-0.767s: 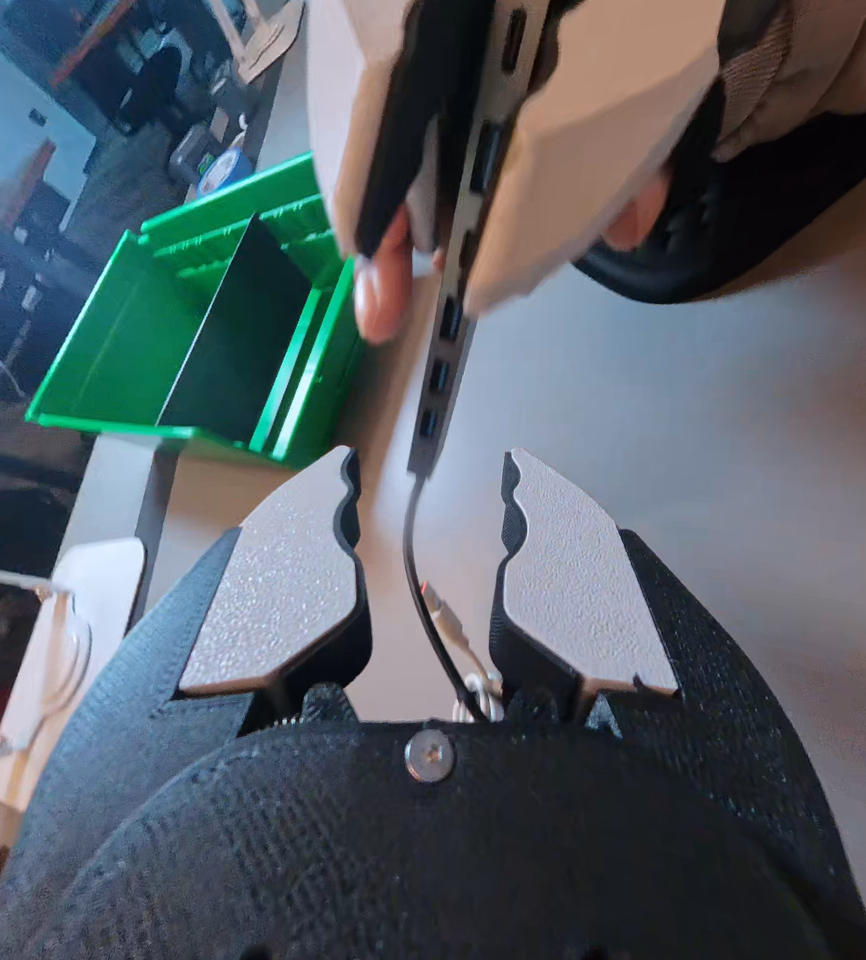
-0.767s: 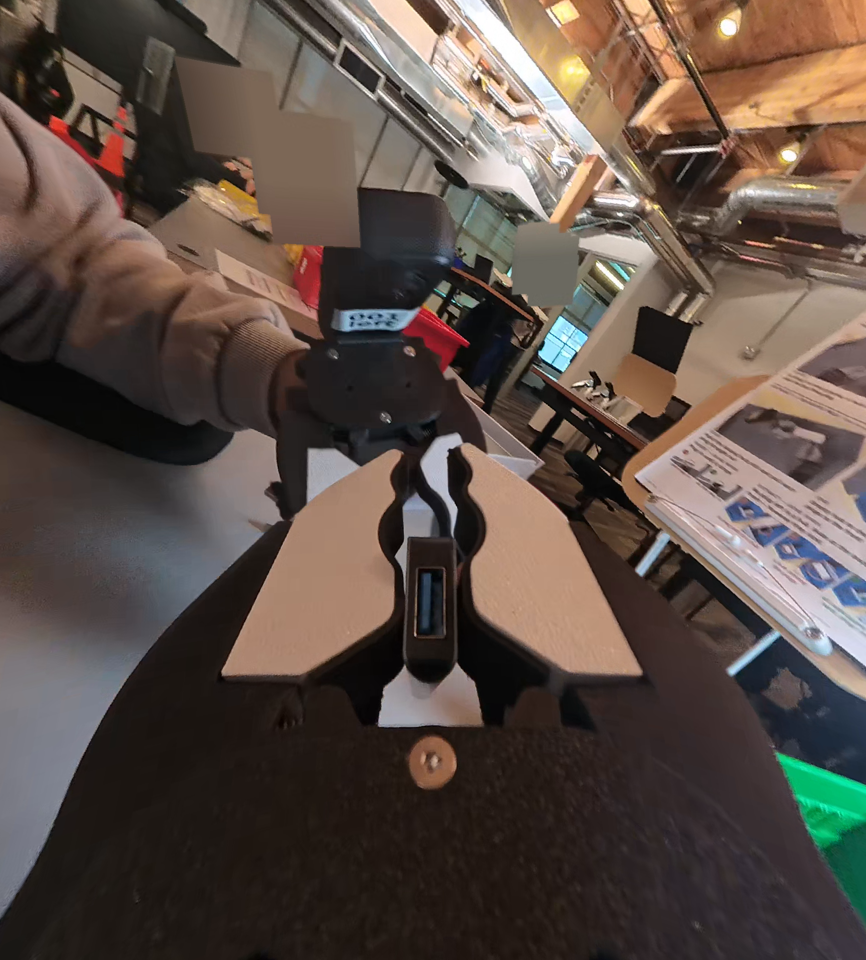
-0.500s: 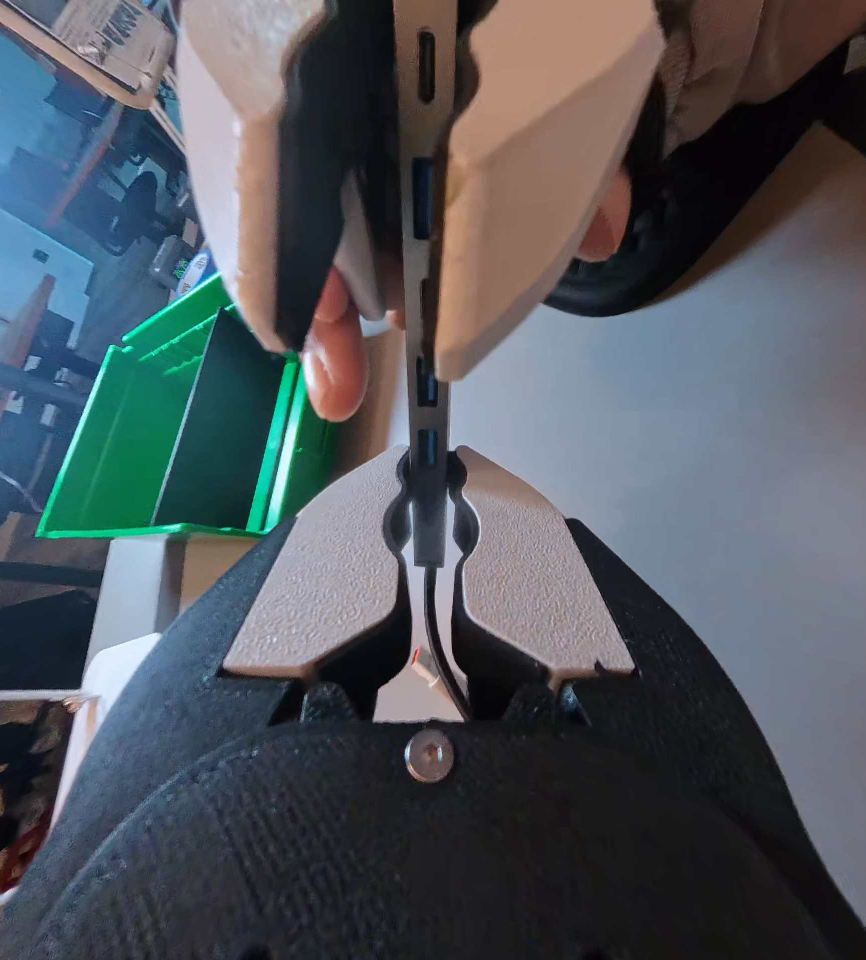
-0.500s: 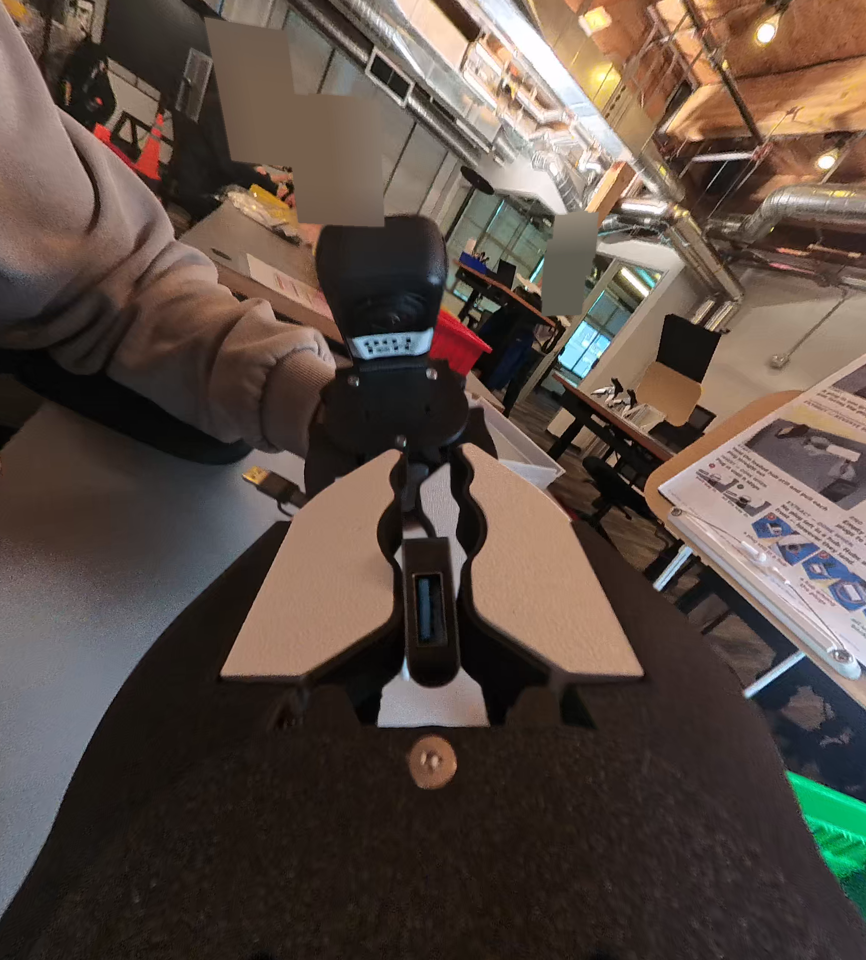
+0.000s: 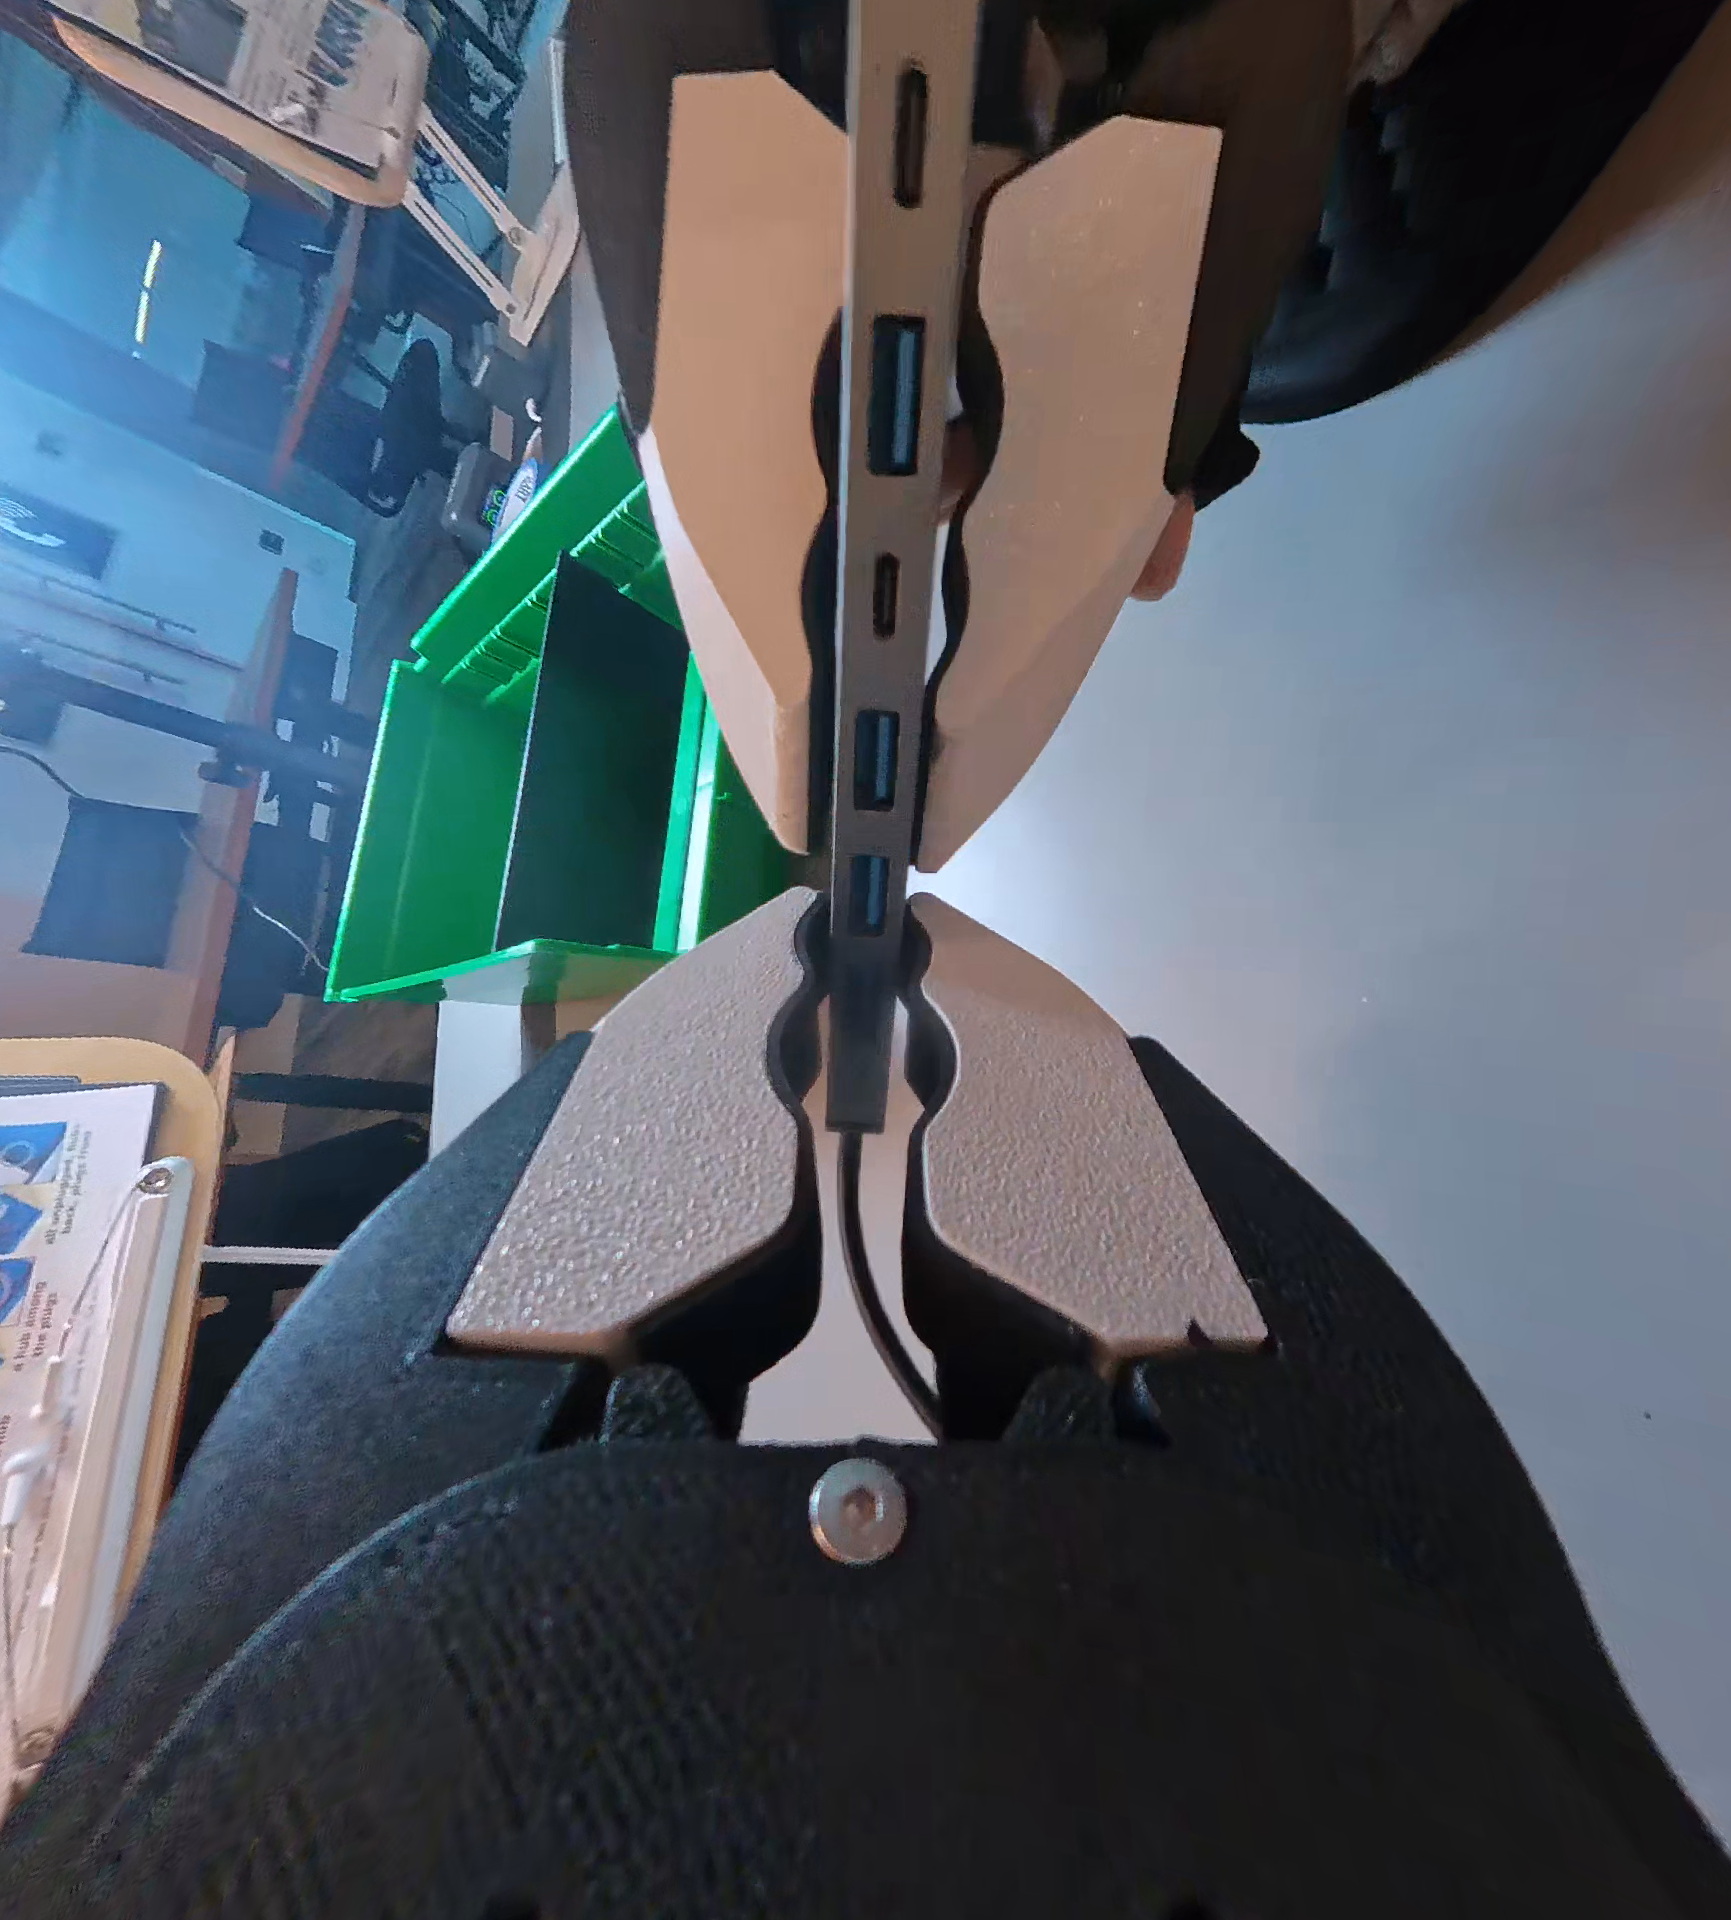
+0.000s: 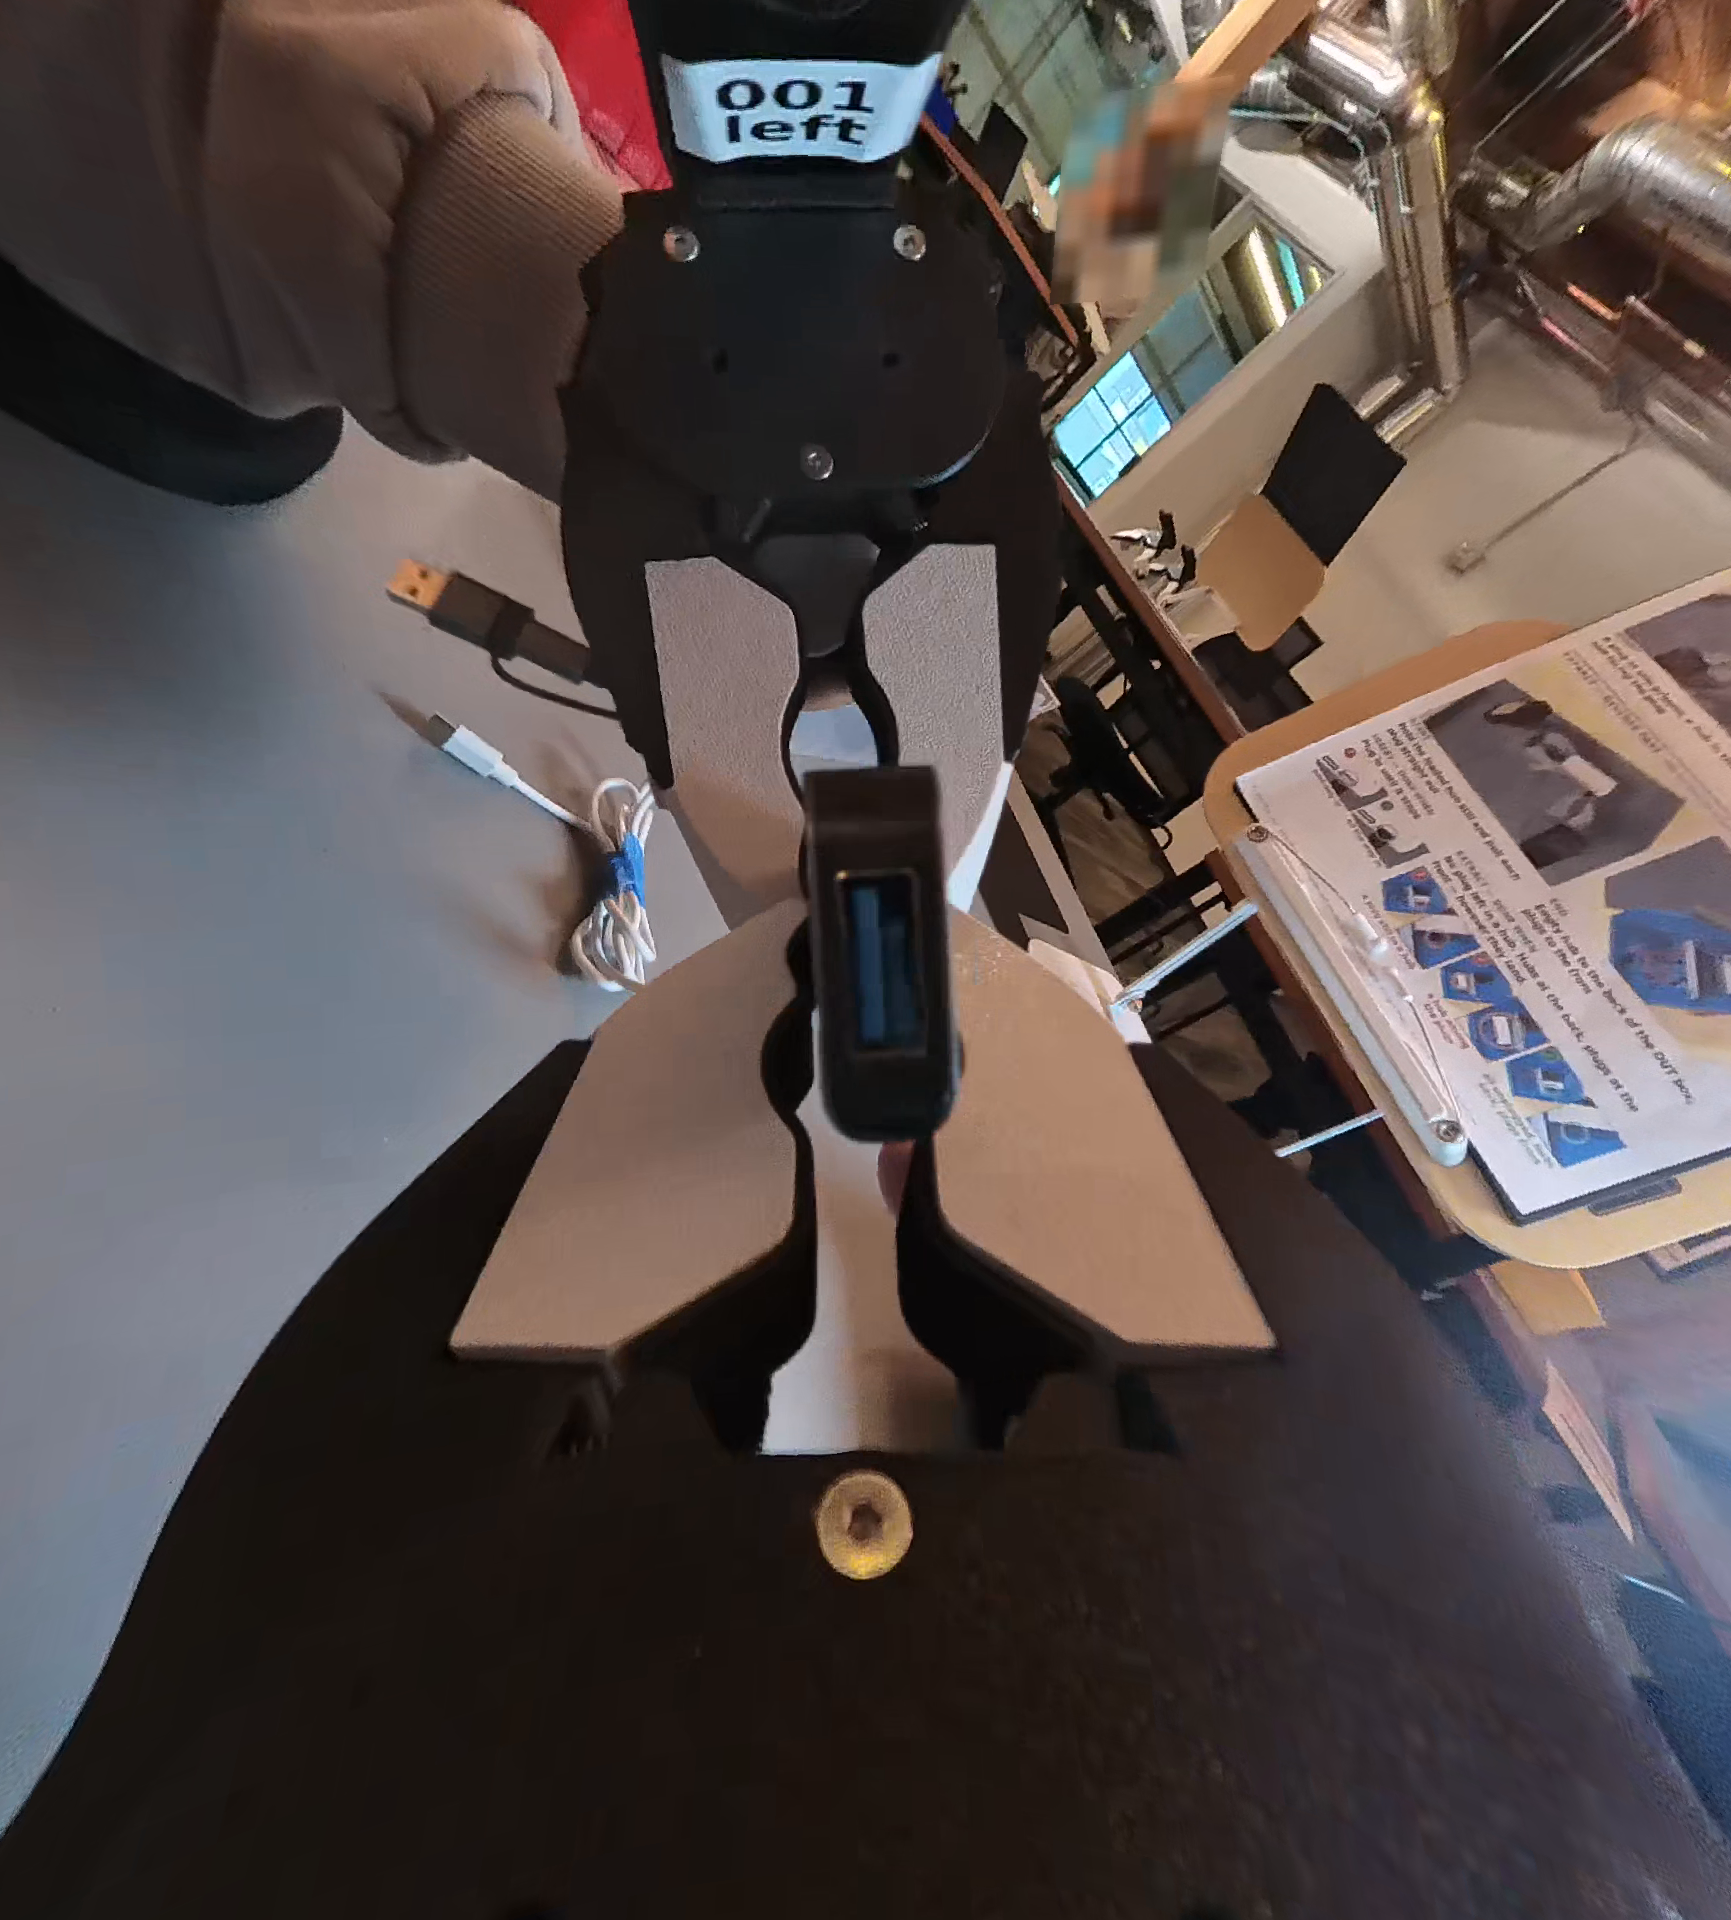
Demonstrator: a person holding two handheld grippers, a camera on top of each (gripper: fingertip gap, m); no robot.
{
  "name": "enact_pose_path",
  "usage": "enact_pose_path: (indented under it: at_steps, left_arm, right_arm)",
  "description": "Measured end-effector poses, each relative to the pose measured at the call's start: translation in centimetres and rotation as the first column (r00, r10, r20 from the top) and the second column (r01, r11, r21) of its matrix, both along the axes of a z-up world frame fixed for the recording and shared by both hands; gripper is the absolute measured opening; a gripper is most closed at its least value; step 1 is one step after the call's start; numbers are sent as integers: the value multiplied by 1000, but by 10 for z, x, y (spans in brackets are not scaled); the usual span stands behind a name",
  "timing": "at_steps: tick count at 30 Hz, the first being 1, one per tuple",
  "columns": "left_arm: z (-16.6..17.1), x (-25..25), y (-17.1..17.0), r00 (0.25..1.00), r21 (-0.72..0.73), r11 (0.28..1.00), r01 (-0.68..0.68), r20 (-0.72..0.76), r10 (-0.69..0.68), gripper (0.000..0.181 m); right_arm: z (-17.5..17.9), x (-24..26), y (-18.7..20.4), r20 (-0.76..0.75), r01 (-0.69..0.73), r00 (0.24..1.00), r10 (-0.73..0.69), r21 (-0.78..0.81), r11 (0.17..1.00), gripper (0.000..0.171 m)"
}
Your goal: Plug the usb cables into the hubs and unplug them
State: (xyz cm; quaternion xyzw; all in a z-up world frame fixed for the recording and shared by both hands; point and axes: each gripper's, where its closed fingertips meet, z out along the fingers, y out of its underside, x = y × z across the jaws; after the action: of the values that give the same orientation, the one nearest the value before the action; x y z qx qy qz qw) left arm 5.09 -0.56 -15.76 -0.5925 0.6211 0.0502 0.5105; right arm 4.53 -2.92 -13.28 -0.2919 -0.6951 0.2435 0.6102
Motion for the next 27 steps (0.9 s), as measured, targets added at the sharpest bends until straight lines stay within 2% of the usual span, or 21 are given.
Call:
enact_pose_path:
  at_steps: [1, 4, 6, 8, 10, 13, 16, 20, 22, 24, 27]
  left_arm:
    - [0, 0, -1, 1000, -21, 1000, -1, 15, 1, 12]
    - [9, -10, 1, 997, -52, 998, -23, 70, 27, 17]
    - [33, -28, 5, 979, -78, 995, -61, 191, 75, 27]
    - [60, -56, 9, 930, -114, 986, -121, 335, 153, 25]
    - [67, -89, 16, 875, -211, 957, -200, 401, 272, 23]
    - [36, -115, 15, 842, -421, 880, -219, 374, 389, 22]
    - [-10, -97, -4, 889, -603, 790, -108, 296, 348, 28]
    - [-69, -67, -11, 943, -682, 721, -124, 145, 299, 35]
    - [-92, -55, -10, 956, -686, 711, -154, 78, 282, 35]
    - [-103, -51, -9, 962, -662, 726, -186, 29, 273, 22]
    - [-96, -48, -10, 965, -645, 743, -177, 33, 259, 6]
  right_arm:
    - [0, 0, -1, -4, 1, 1000, -1, 10, 1000, 11]
    - [5, 1, 4, -34, 58, 998, -55, 86, 995, 11]
    - [16, 7, 13, -80, 94, 993, -89, 64, 993, 11]
    - [27, 15, 28, -124, 142, 983, -136, 36, 989, 11]
    - [39, 25, 45, -171, 193, 967, -189, 11, 981, 10]
    - [48, 37, 69, -222, 273, 938, -266, 1, 962, 11]
    - [46, 45, 85, -235, 325, 921, -310, 25, 945, 11]
    - [37, 44, 90, -221, 348, 921, -322, 91, 933, 11]
    - [35, 42, 89, -216, 347, 923, -318, 114, 931, 11]
    - [35, 42, 86, -218, 343, 925, -310, 129, 931, 11]
    - [38, 44, 85, -230, 337, 925, -303, 125, 933, 11]
